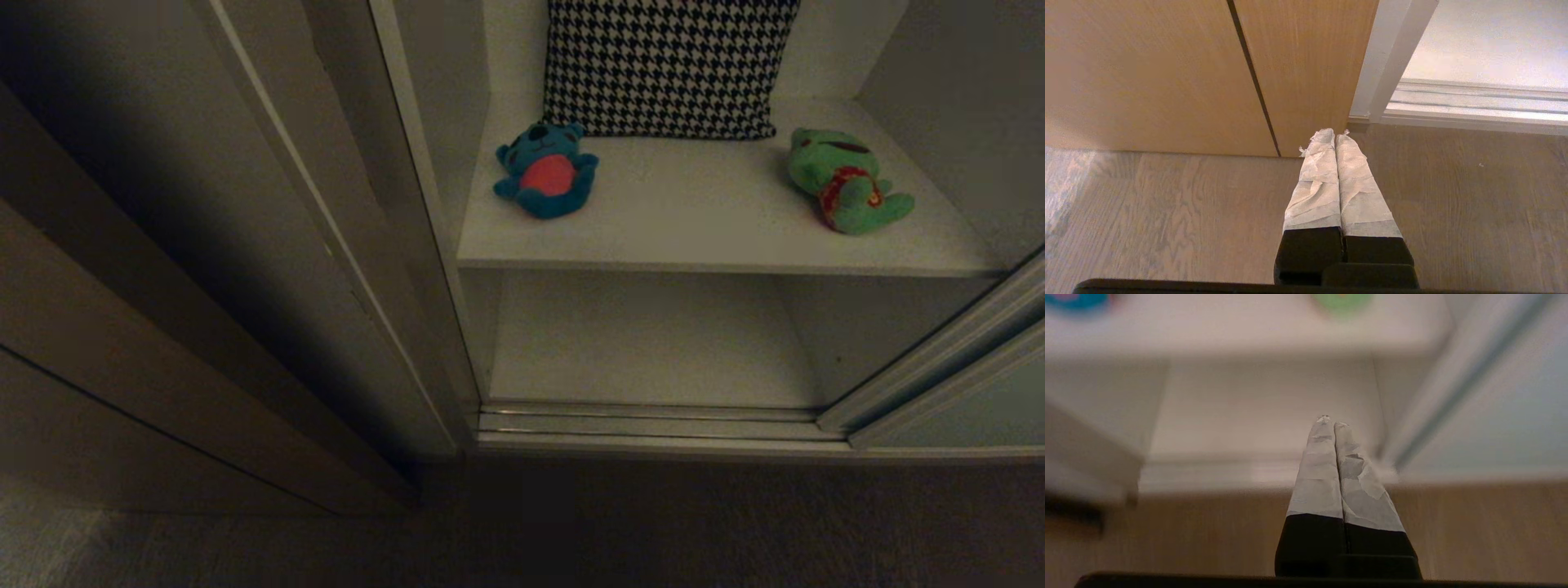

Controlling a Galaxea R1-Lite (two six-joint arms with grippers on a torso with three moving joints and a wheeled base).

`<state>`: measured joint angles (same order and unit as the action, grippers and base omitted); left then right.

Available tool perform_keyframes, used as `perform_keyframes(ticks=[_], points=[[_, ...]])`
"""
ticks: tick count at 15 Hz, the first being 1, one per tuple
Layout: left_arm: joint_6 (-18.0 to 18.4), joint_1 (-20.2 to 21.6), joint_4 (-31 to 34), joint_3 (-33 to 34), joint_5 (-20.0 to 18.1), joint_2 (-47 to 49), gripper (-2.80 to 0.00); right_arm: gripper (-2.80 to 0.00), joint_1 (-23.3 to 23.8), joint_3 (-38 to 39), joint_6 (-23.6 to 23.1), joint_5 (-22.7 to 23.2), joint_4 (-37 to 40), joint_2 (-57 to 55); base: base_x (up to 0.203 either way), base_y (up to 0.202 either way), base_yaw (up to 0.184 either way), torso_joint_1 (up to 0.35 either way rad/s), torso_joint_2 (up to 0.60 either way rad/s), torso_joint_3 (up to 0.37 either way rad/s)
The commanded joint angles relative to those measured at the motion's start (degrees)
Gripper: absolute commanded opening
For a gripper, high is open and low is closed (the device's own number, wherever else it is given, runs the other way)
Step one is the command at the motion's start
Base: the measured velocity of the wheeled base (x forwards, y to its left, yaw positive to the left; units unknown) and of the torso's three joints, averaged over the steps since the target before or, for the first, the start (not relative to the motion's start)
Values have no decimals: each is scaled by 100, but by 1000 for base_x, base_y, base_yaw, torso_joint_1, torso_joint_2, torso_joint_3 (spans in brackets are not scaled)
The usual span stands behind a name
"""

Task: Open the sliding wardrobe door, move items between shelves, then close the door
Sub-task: Place the green doll on the higher shelf

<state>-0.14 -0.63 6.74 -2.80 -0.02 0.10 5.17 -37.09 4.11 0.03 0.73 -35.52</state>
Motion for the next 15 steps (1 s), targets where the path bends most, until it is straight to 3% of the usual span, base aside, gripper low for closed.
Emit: perform_keyframes(ticks=[1, 4, 9, 12, 15], points=[[-4, -5, 3, -1, 2, 8, -280, -280, -3, 714, -1, -22, 472, 1407, 0, 0, 0, 0, 0, 0], [-4, 2, 3, -1, 2, 8, -280, -280, -31, 1407, 3, -44, 707, 1965, 0, 0, 0, 0, 0, 0], [-4, 1, 3, -1, 2, 8, -280, -280, -358, 3263, -353, -151, -233, 2656, 0, 0, 0, 0, 0, 0], [-4, 2, 3, -1, 2, 8, -280, -280, -474, 3686, -700, -71, -343, 3558, 0, 0, 0, 0, 0, 0], [-4, 2, 3, -1, 2, 8, -280, -280, -491, 3702, -602, -32, -1, 3551, 0, 0, 0, 0, 0, 0]])
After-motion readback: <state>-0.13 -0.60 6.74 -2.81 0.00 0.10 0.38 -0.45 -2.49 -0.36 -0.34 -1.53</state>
